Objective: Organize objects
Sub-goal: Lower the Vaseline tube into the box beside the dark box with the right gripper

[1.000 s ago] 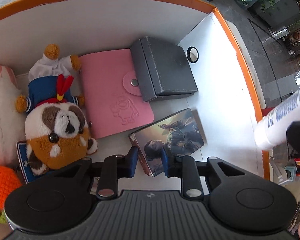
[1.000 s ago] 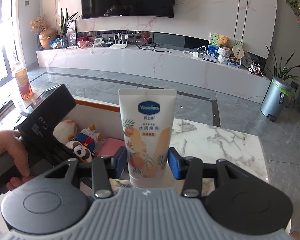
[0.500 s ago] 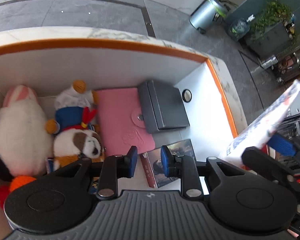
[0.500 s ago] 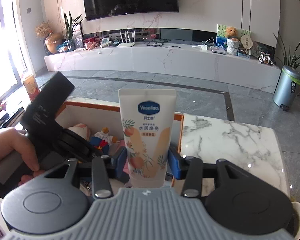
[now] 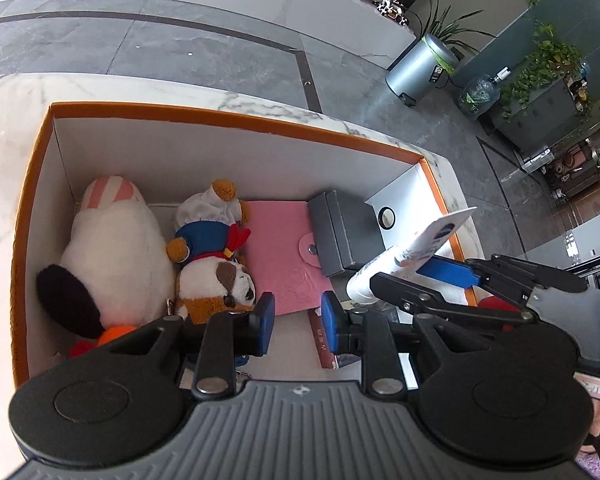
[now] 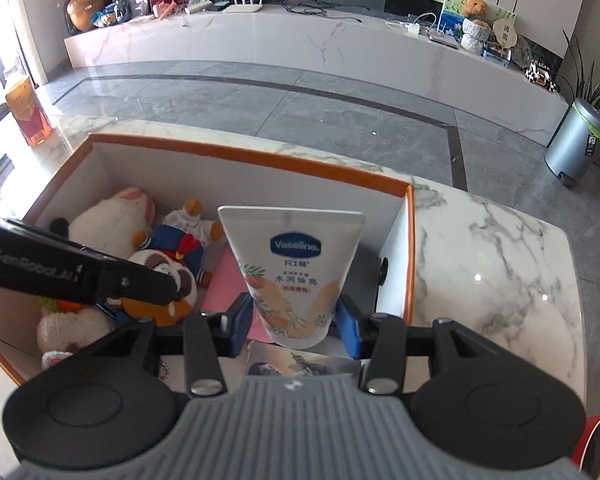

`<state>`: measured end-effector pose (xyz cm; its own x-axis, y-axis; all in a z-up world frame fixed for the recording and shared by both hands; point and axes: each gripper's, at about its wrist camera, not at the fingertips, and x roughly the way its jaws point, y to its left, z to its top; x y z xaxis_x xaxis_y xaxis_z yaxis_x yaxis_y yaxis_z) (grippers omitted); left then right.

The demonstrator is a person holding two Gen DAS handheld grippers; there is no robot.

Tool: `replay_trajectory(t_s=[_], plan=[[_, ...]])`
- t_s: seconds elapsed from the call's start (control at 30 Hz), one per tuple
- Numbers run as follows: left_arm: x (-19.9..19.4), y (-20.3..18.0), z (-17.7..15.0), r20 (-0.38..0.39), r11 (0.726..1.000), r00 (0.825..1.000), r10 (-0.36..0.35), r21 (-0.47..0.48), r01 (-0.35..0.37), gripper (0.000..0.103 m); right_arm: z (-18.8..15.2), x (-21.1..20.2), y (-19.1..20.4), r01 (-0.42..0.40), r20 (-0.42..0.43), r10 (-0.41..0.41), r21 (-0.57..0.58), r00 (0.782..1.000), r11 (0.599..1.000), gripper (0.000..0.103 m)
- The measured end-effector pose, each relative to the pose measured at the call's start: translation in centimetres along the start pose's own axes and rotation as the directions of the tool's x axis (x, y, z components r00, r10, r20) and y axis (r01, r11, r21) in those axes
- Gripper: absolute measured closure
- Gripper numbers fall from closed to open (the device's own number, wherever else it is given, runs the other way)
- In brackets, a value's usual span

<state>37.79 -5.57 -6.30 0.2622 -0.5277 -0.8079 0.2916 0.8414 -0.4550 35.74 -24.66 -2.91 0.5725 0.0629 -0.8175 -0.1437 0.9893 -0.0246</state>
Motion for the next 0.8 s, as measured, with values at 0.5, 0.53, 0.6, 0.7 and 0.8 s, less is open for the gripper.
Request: replay_trajectory(t_s=[0.5,0.53,0.6,0.7,0.8], plan=[[-0.4,-0.3,-1.0,0.000,0.999,1.000,-0.020,0.048,0.020,0.074,0.2,2.6,1.1,0.095,-0.072,-0.095,-0.011,0.993,0.995,0.056],[-0.4,-0.3,-1.0,0.000,0.999,1.000,-0.017,0.050,0.017,0.074,0.2,2.6,1.1,0.095,-0.072,-0.095,-0.011,0.993,0.995,0.056],[-0.4,-0.2,-1.1,0.001,0.998,1.000,-0.014,0.053,0.014,0.074,0.2,2.7,1.3,0.091,-0.082,-0.094,-0.039,0.992,0.995,0.056],[-0.4,-0.1,-1.1,-0.001,0.999,1.000,-0.020,0.047,0.020,0.074,0.1,2.5,1.1,0.091,-0.087,-0.096,-0.059,0.992,0.994,0.056],[-0.3,-0.1,-1.1,-0.001,0.999,1.000,-0.021,0.047,0.022,0.074,0.1,2.5,1.1,0.092,-0.090,-0.098,-0.071,0.991,0.993,0.056]])
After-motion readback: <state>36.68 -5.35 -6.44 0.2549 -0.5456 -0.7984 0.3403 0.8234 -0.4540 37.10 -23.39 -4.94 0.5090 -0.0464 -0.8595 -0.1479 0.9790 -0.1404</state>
